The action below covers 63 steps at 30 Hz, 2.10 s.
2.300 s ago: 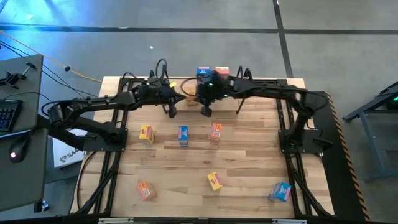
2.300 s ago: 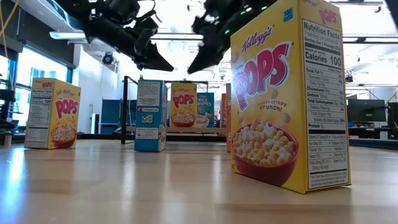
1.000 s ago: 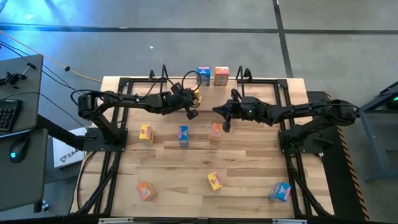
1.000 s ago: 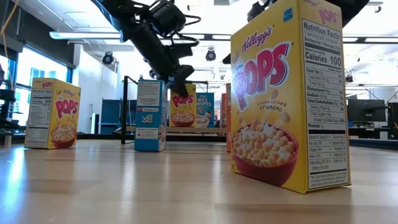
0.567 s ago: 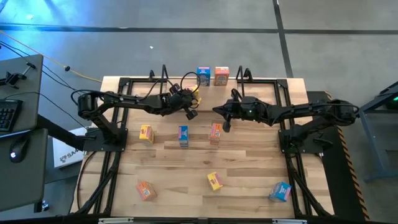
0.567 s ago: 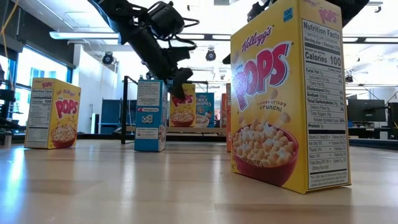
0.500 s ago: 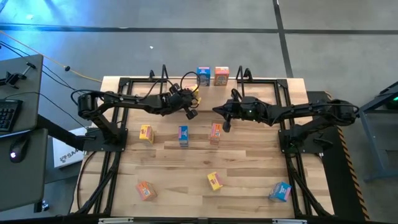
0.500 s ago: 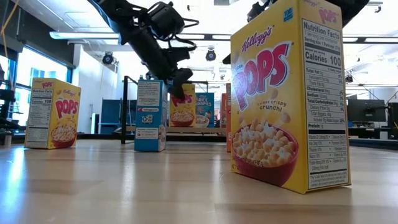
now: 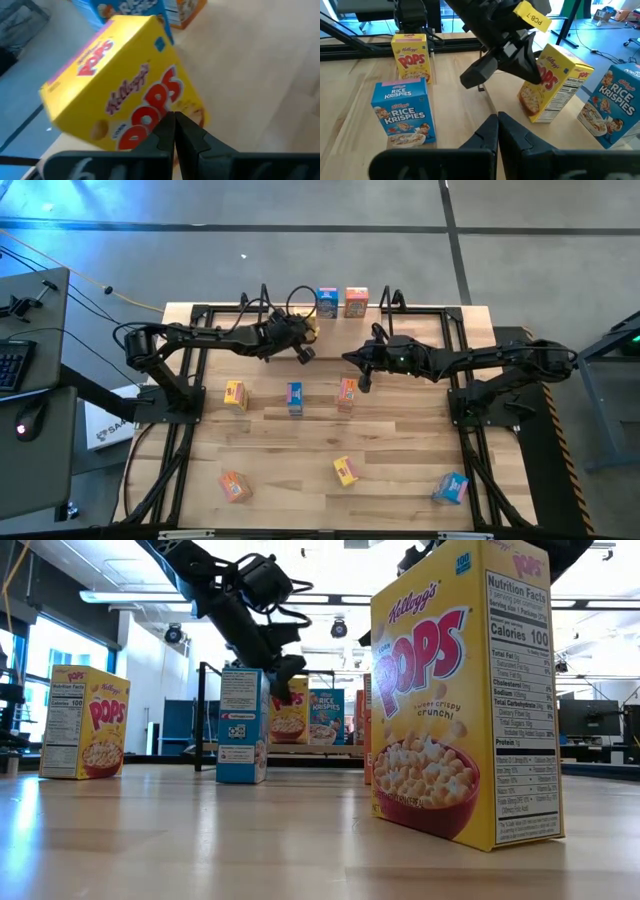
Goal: Stack cereal on shelf
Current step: Put the top right yellow cereal box on the shelf
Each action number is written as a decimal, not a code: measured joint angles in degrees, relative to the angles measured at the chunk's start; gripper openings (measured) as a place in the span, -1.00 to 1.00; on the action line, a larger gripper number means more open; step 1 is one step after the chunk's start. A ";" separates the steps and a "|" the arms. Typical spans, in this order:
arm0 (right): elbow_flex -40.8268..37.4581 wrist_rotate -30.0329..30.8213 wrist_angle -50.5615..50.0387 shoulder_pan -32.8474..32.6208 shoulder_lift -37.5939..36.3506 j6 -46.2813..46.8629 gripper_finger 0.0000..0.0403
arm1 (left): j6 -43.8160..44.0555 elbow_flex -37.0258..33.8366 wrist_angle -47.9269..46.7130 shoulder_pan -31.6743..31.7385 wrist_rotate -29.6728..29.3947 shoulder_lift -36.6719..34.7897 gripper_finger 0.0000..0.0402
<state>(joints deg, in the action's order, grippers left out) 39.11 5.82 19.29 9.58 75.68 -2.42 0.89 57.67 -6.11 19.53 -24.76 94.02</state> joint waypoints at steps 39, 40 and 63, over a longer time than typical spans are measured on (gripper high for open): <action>0.02 0.00 -0.87 0.00 0.02 -0.04 -1.00 | 2.03 0.02 7.73 -0.25 -2.82 7.50 -1.00; 0.02 0.00 -0.87 0.00 0.02 -0.03 -1.00 | 1.90 0.02 7.84 0.03 -2.82 7.50 -1.00; 0.02 -0.26 -1.08 0.00 0.02 0.04 -1.00 | -7.65 2.20 -0.52 0.71 -6.61 7.38 -1.00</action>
<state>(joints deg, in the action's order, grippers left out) 39.13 5.56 18.20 9.58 75.70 -2.38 -6.76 59.87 -6.62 20.24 -31.38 101.40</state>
